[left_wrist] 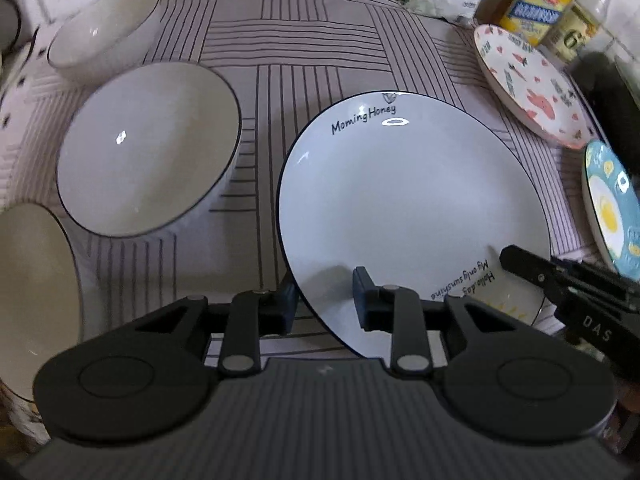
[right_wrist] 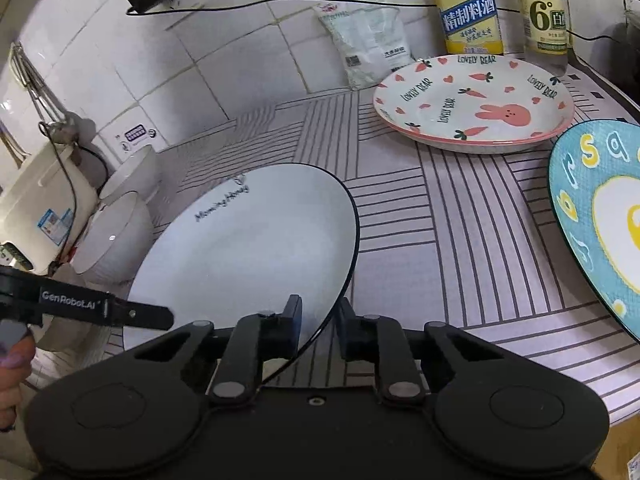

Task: Organize plates and bowls
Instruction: 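Lift the white plate with the left tool and carry it toward the bowls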

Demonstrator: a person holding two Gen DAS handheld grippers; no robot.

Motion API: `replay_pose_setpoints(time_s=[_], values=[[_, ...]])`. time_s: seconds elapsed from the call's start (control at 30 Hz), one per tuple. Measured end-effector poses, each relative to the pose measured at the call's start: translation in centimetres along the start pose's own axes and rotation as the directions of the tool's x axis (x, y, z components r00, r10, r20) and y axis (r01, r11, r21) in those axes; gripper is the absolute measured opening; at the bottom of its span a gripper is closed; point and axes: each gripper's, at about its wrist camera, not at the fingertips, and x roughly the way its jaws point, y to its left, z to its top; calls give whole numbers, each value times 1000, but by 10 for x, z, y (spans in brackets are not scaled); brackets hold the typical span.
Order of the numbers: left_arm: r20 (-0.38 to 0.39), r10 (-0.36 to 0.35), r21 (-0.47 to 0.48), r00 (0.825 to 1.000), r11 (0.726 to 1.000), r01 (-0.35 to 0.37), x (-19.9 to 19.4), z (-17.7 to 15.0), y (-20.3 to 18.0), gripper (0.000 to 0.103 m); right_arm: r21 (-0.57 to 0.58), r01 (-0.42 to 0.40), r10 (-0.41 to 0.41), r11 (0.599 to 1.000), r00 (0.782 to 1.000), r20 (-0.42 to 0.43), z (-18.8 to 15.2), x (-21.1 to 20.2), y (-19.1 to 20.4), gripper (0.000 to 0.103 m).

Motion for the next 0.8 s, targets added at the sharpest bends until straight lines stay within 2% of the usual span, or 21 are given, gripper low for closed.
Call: replay_pose_setpoints(time_s=[0.1,0.33,0.63,0.8], values=[[-19,-2,-5,1000,1000,2,-4,5,1,27,1,-12,12,1000,1000,3,2,-1,0,22],[19,-2,38,1000,999,1,-26,25,0,27,-19,-22,23,1000,998,59,22,-6,6,22],[33,-10,92,999,996,7,-33,83,9,27,-26,-20,23,999,992,120,65,4,18,23],[-13,-15,114,1000,993,16,-18,118,23,27,-21,-5,7,1000,991,133,84,25,25,23]])
